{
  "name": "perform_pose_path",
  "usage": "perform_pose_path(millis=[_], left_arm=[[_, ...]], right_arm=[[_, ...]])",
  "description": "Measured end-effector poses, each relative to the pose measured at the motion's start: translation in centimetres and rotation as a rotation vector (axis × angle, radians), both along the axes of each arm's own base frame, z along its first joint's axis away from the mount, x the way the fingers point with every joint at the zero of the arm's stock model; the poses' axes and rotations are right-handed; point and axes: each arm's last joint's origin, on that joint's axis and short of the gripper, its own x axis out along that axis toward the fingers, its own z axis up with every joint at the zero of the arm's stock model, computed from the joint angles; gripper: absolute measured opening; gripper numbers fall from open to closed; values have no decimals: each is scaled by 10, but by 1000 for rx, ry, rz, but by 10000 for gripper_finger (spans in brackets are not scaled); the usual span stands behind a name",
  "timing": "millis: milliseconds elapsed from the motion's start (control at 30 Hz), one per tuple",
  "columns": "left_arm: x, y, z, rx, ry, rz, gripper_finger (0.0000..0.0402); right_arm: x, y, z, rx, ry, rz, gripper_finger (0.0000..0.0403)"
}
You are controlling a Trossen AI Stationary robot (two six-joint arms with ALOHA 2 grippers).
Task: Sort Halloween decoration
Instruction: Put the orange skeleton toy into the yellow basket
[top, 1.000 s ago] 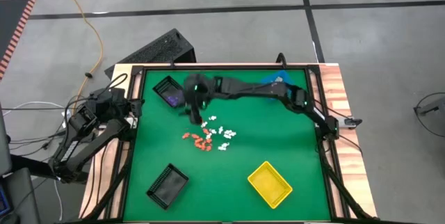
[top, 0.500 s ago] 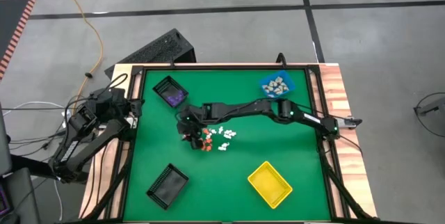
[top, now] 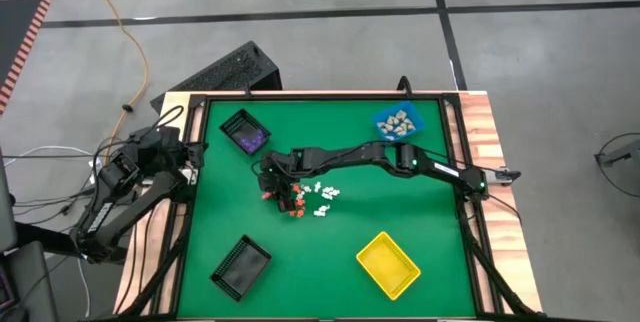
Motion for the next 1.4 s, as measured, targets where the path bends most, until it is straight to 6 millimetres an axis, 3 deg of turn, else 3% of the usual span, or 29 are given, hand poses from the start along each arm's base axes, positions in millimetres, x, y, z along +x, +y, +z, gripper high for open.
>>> perform_pose_path(millis=[367,600,700,833,1100,1233,1400], left_arm=[[0,0,0,0,1,0,143],[0,0,0,0,1,0,143],[0,0,0,0,1,0,143],[0,0,0,0,1,0,143],[0,0,0,-1,1,0,143],[0,0,0,-1,0,1,143],[0,0,0,-4,-4,4,143]], right_arm=[[0,0,0,2,0,-10,34],[-2,0,13,52,-3,-75,33],[-8,0,42,59,-40,-83,33],[-26,1,98,59,-86,-80,33],[-100,13,199,-8,-35,-37,32],[-146,26,233,-20,71,-81,32],[-194,59,253,-14,234,-153,32]])
